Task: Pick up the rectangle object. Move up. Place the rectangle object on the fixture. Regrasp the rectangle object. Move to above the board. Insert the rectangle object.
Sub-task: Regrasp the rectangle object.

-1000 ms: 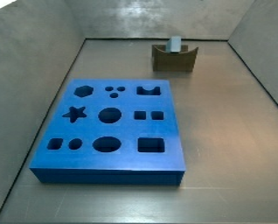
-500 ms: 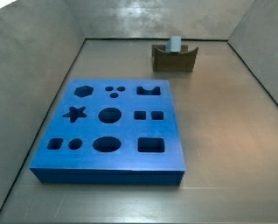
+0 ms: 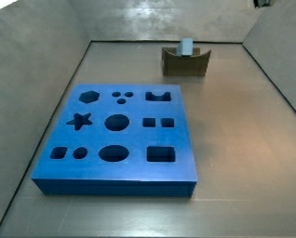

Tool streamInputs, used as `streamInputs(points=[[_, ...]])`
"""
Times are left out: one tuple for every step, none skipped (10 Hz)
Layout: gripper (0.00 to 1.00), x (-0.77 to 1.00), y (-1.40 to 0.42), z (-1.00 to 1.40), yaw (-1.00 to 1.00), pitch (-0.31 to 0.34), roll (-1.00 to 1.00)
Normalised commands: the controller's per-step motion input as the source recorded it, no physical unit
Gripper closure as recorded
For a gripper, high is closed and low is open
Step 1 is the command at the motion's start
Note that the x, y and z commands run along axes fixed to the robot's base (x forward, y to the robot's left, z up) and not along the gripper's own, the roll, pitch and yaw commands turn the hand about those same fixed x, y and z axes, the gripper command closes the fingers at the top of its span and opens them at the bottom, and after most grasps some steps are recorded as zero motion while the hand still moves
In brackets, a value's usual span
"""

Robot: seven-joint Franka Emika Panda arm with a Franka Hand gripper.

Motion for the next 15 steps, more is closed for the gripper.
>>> streamInputs(points=[[0.00,0.07,-0.04,-0.02,0.07,0.160,1.00],[0.00,0.08,-0.04,-0.02,0.08,0.203,0.82],[0.00,0.09,-0.04,-0.01,0.10,0.209,0.63],[0.00,0.09,-0.04,-0.02,0.13,0.210,0.43],[0.00,0.09,-0.04,-0.02,0.15,0.198,0.36],[0.00,0.03,0.07,-1.00,0.13,0.163,0.33],[0.00,0.03,0.07,-1.00,0.14,0.146,0.30],[0.00,0.05,0.06,-1.00,0.16,0.071,0.25],[0.00,0.05,0.06,-1.00,0.17,0.040,0.21],[0.00,0.07,0.05,-1.00,0.16,-0.031,0.13],[0.00,0.08,0.05,-1.00,0.15,-0.065,0.11],[0.00,0.09,0.05,-1.00,0.12,-0.125,0.09],[0.00,0.09,0.05,-1.00,0.10,-0.155,0.09],[0.00,0.11,0.04,-1.00,0.06,-0.164,0.10],[0.00,0.11,0.04,-1.00,0.03,-0.166,0.11]])
